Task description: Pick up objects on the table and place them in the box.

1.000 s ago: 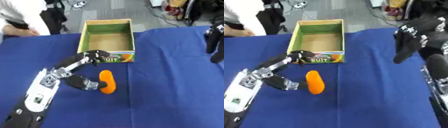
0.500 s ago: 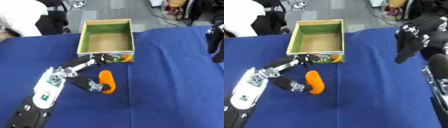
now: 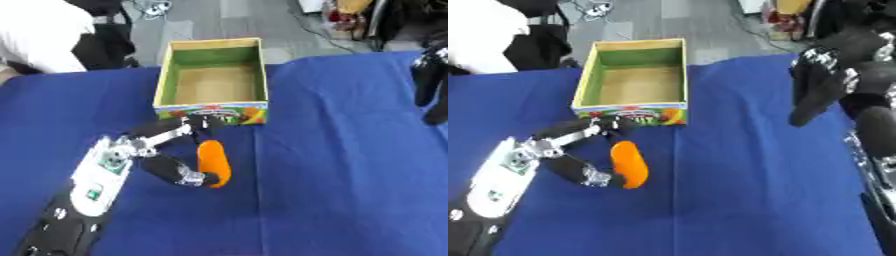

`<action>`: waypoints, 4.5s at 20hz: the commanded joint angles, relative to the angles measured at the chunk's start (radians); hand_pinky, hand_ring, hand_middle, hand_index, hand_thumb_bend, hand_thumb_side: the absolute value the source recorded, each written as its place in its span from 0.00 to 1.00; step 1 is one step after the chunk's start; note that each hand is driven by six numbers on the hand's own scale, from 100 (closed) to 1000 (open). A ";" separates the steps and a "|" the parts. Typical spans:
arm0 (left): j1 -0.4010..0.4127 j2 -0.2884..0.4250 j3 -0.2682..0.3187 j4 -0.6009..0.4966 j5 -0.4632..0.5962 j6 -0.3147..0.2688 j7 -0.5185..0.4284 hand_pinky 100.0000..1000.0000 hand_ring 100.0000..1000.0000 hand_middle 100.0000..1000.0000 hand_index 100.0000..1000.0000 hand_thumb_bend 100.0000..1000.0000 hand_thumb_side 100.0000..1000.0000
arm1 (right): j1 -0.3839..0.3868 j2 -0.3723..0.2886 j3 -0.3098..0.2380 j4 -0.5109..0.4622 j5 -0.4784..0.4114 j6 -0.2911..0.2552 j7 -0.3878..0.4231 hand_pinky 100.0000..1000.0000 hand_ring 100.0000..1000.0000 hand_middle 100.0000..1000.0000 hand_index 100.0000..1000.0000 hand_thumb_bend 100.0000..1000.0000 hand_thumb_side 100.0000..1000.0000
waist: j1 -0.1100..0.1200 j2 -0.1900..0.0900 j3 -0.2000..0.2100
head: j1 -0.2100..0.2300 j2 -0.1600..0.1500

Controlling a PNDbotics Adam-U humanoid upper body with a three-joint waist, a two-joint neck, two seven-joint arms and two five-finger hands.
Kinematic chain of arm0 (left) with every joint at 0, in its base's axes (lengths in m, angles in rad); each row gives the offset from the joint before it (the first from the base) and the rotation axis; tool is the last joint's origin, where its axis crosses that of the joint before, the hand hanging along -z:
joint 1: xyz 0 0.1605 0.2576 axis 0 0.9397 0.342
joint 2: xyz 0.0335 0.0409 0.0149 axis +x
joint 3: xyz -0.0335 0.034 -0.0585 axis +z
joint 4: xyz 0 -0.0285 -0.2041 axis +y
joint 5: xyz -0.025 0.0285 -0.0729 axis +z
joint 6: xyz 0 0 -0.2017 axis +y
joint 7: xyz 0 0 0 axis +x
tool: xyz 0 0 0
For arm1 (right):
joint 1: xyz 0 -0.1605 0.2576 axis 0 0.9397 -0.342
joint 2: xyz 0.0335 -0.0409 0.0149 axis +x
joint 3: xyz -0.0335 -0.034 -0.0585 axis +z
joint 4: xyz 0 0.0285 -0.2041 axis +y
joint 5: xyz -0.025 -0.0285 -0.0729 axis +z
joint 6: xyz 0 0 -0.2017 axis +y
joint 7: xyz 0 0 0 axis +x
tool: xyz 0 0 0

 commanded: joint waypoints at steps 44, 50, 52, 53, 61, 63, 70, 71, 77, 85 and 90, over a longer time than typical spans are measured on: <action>-0.083 -0.012 0.052 0.176 -0.185 0.003 0.011 0.58 0.73 0.93 0.94 1.00 0.31 | -0.051 0.018 0.002 -0.015 -0.018 0.001 0.027 0.00 0.18 0.12 0.41 0.00 1.00 | 0.000 0.010 -0.036 | 0.029 -0.014; -0.086 -0.014 0.061 0.192 -0.209 0.002 0.045 0.48 0.62 0.86 0.83 1.00 0.32 | -0.055 0.019 0.002 -0.015 -0.021 0.001 0.032 0.00 0.18 0.13 0.41 0.00 1.00 | 0.000 0.012 -0.040 | 0.030 -0.013; -0.084 -0.016 0.064 0.194 -0.212 0.006 0.073 0.37 0.51 0.78 0.76 1.00 0.31 | -0.055 0.019 0.002 -0.015 -0.022 0.001 0.032 0.00 0.18 0.13 0.41 0.00 1.00 | 0.000 0.012 -0.040 | 0.029 -0.013; -0.082 -0.016 0.064 0.196 -0.212 0.008 0.088 0.34 0.48 0.75 0.74 1.00 0.31 | -0.055 0.019 0.002 -0.015 -0.022 0.001 0.033 0.00 0.18 0.13 0.41 0.00 1.00 | 0.000 0.012 -0.039 | 0.029 -0.013; -0.071 -0.022 0.060 0.206 -0.219 0.012 0.159 0.00 0.19 0.46 0.57 0.83 0.30 | -0.054 0.017 0.002 -0.015 -0.024 0.001 0.035 0.00 0.18 0.13 0.41 0.00 1.00 | -0.002 0.012 -0.037 | 0.029 -0.009; -0.067 -0.022 0.060 0.203 -0.220 0.011 0.181 0.00 0.07 0.36 0.52 0.60 0.35 | -0.054 0.016 0.001 -0.015 -0.023 0.001 0.036 0.00 0.18 0.13 0.41 0.00 1.00 | -0.003 0.012 -0.036 | 0.028 -0.009; -0.050 -0.022 0.056 0.197 -0.207 -0.017 0.292 0.00 0.00 0.10 0.40 0.26 0.60 | -0.052 0.014 0.000 -0.015 -0.018 0.000 0.035 0.00 0.19 0.14 0.41 0.00 1.00 | -0.003 0.011 -0.033 | 0.026 -0.007; -0.047 -0.021 0.057 0.192 -0.205 -0.026 0.312 0.00 0.00 0.07 0.39 0.24 0.62 | -0.052 0.013 0.000 -0.015 -0.017 -0.001 0.034 0.00 0.19 0.14 0.41 0.00 1.00 | -0.003 0.011 -0.032 | 0.025 -0.007; -0.028 -0.010 0.063 0.152 -0.190 -0.061 0.412 0.00 0.00 0.03 0.36 0.20 0.66 | -0.050 0.009 0.000 -0.015 -0.012 -0.002 0.031 0.00 0.19 0.14 0.41 0.00 1.00 | -0.001 0.009 -0.026 | 0.018 -0.005; -0.030 0.050 0.077 -0.002 -0.196 -0.033 0.410 0.00 0.00 0.02 0.33 0.22 0.65 | -0.043 0.000 -0.001 -0.015 -0.007 -0.001 0.028 0.00 0.19 0.14 0.41 0.00 1.00 | 0.007 0.003 -0.017 | 0.000 0.002; -0.085 0.107 0.101 -0.078 -0.158 0.017 0.374 0.00 0.00 0.02 0.33 0.22 0.65 | -0.038 -0.006 -0.001 -0.015 -0.006 0.000 0.027 0.00 0.19 0.14 0.41 0.00 1.00 | 0.012 -0.002 -0.011 | -0.018 0.011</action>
